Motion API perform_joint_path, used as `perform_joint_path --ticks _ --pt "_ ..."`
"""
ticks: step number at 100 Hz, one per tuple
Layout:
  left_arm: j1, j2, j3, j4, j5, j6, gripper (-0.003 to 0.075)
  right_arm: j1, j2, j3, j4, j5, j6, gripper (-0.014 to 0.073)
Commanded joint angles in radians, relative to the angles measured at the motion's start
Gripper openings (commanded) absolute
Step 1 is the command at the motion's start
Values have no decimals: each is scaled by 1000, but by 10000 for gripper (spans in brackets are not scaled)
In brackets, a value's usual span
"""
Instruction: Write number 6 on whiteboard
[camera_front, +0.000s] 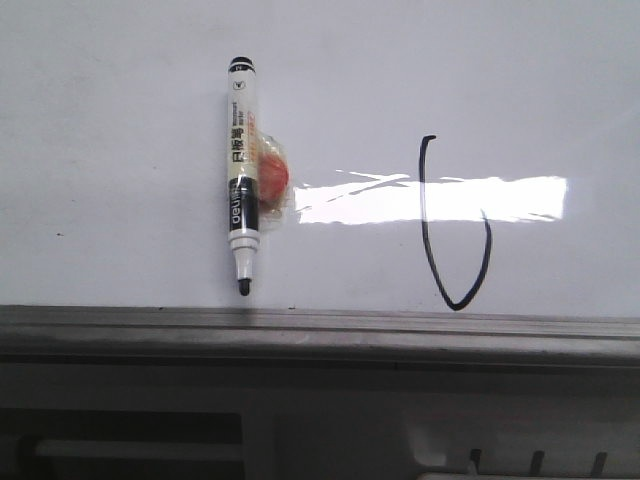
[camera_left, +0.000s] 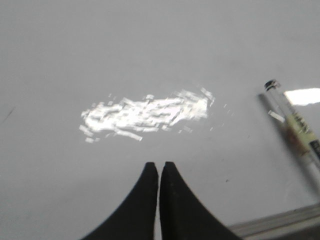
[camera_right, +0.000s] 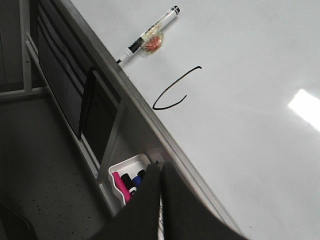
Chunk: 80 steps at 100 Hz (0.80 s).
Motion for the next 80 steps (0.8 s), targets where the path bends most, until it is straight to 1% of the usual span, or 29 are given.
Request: perform_joint_path --ticks 1,8,14,27,80 --pt "46 -26 45 4 75 -18 -19 -8 -3 -16 -3 -69 0 -63" --pt "76 -62 45 -3 188 -18 -19 -8 -3 -16 -3 -69 0 -63" --pt "94 -63 45 -6 255 -18 -19 -8 -3 -16 -3 -71 0 -63" --pt "106 -63 45 -38 263 -25 -19 -8 -3 -16 -3 -71 0 -63" --pt "104 -63 45 -38 265 -25 -19 -8 -3 -16 -3 -71 0 -63"
